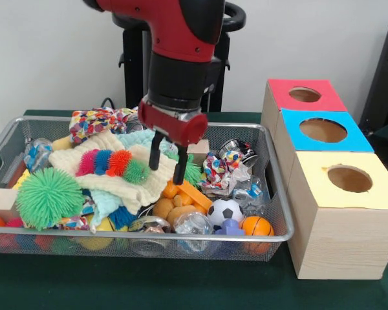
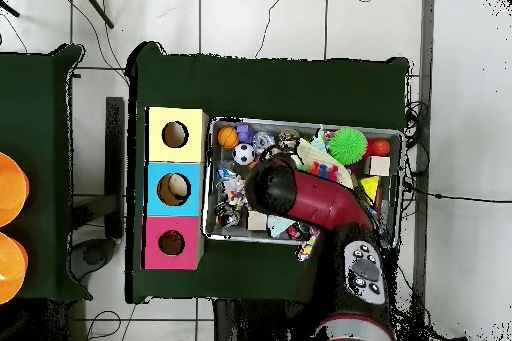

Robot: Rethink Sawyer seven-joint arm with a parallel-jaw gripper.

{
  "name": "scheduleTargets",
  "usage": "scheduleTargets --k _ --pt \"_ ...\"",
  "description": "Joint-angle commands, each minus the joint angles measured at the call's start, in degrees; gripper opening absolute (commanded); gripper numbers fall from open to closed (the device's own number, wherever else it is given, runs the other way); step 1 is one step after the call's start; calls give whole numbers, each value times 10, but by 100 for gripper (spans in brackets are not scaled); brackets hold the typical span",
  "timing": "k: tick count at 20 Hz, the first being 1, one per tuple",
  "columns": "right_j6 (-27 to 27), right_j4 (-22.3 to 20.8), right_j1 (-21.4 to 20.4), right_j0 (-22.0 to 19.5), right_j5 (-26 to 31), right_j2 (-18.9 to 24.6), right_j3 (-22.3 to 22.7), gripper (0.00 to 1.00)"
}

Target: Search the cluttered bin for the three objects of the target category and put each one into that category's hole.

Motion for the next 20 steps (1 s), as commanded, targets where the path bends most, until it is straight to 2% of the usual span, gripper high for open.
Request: scheduleTargets --k 1,6,10,12,15,18,19,20 --pt "235 103 -14 38 59 -57 94 100" --pt "267 154 -22 66 82 -83 135 100" --pt "300 188 -21 95 106 -97 142 100" --pt "280 192 -13 79 91 -74 137 100" --pt "205 161 6 25 24 -22 124 100" --pt "181 156 22 10 66 -5 91 100" --pt "181 154 33 12 83 -11 76 100" --pt "183 143 50 25 84 -40 50 100"
